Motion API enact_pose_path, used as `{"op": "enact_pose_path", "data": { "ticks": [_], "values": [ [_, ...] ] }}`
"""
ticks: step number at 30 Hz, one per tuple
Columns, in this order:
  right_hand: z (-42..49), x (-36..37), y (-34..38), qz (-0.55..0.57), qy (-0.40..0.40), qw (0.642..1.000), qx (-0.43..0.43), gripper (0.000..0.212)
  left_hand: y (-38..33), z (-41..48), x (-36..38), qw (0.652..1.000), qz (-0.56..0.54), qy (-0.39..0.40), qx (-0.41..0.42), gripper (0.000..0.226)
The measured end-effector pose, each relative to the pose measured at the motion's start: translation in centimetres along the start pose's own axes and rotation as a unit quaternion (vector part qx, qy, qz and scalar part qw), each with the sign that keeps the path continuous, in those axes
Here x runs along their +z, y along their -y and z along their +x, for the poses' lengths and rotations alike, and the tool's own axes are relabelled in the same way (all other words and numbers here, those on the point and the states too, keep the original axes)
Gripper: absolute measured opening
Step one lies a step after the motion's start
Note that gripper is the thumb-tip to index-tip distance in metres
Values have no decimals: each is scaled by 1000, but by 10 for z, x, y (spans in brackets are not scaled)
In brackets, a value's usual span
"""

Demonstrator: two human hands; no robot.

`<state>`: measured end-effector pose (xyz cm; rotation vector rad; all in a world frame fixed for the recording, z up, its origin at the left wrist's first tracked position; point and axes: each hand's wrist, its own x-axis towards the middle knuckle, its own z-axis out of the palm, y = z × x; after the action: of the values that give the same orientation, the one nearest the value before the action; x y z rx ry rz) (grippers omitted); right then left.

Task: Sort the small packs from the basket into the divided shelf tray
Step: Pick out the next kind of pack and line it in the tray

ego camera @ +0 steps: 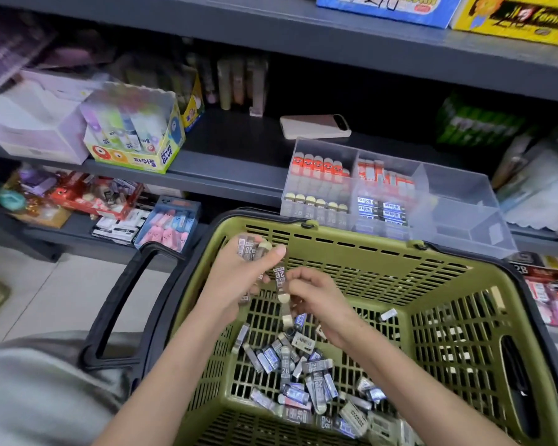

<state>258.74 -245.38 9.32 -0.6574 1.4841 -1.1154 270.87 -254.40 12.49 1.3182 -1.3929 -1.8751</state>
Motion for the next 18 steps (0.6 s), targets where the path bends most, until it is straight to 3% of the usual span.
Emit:
{"op": "enact_pose_path", "data": {
  "ticks": [5,11,15,18],
  "values": [
    [-26,2,35,-13,-17,999,-42,10,0,-5,13,995,-46,77,-32,62],
    [-45,20,41,50,-40,996,-60,7,-1,-3,17,989,-143,16,-27,47],
    [-47,25,41,49,-67,994,-66,47,-2,-2,22,985,-169,-10,23,36],
    [-46,13,47,18,-129,990,-54,52,-7,-2,21,980,-192,-23,39,36]
  ]
}}
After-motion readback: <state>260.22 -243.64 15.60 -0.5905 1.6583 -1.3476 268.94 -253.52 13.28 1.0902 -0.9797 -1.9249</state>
